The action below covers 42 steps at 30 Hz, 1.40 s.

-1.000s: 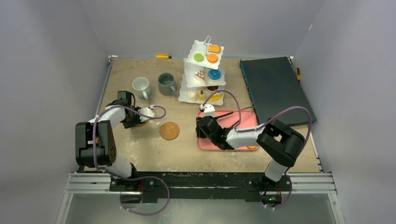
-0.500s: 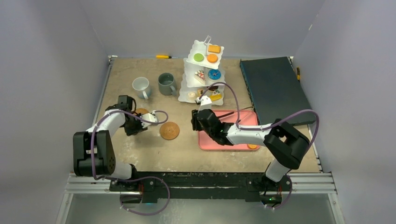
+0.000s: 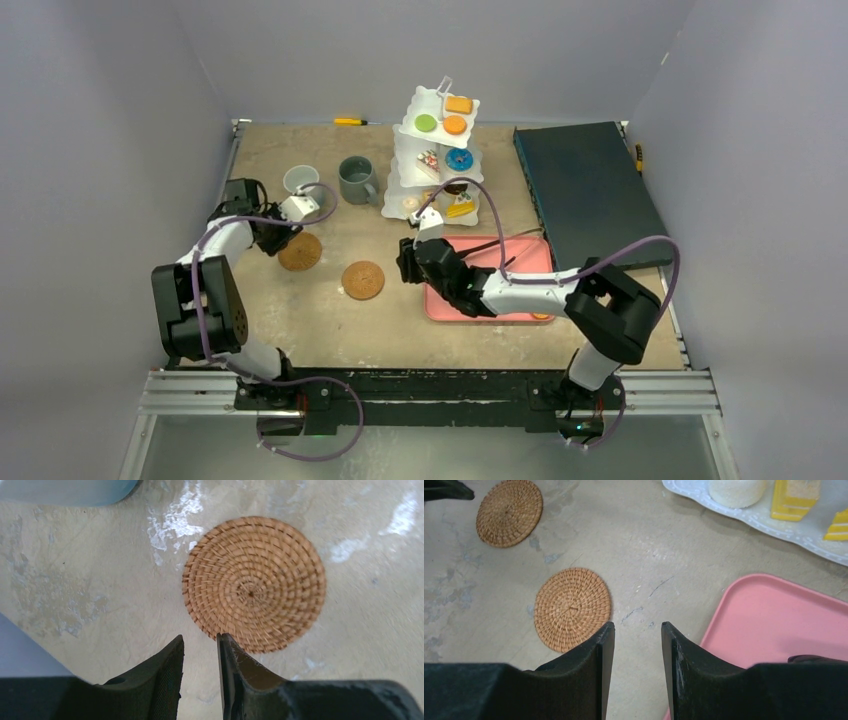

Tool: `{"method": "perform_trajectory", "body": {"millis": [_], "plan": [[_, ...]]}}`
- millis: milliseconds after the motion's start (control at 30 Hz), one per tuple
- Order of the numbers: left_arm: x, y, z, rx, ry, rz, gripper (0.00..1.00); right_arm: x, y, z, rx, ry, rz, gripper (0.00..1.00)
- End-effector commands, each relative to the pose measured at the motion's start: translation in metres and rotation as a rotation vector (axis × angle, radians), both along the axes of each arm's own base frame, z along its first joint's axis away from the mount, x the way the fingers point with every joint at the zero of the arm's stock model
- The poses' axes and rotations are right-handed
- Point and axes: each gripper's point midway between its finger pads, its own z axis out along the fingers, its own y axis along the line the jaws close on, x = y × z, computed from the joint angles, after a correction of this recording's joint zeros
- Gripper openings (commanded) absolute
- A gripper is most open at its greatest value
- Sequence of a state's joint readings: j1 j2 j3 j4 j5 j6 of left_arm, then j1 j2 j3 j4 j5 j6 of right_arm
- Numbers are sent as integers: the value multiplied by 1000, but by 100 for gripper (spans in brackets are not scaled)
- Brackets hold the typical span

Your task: Serve the afternoon tea

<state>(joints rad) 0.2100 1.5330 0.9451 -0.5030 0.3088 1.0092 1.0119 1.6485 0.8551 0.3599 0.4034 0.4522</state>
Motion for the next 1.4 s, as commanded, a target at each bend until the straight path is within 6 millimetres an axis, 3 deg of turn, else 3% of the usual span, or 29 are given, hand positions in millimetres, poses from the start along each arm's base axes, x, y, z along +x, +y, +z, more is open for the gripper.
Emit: {"method": "perform_trajectory", "body": {"millis": [0,100,267,467,767,900,1167,1367], "plan": [[37,10,5,-22,-141,122,30,-4,6,10,47,-35,-3,42],[41,8,1,-42,-146,142,29,-8,6,7,53,-30,-2,42],[28,-4,-18,-43,-94,120,30,-13,7,1,57,-16,2,42],[1,-11,-44,-16,-2,83,31,-13,6,0,56,-13,-2,42],[-46,-20,-51,-5,100,12,31,-14,16,4,56,-29,37,43],[-67,-30,-54,-39,151,-13,32,-28,37,5,45,-53,103,43],[-88,-50,-39,-111,184,-50,32,-60,92,-7,52,-48,276,43],[-95,-57,-41,-114,193,-65,33,-63,121,-9,100,-54,342,44]]}}
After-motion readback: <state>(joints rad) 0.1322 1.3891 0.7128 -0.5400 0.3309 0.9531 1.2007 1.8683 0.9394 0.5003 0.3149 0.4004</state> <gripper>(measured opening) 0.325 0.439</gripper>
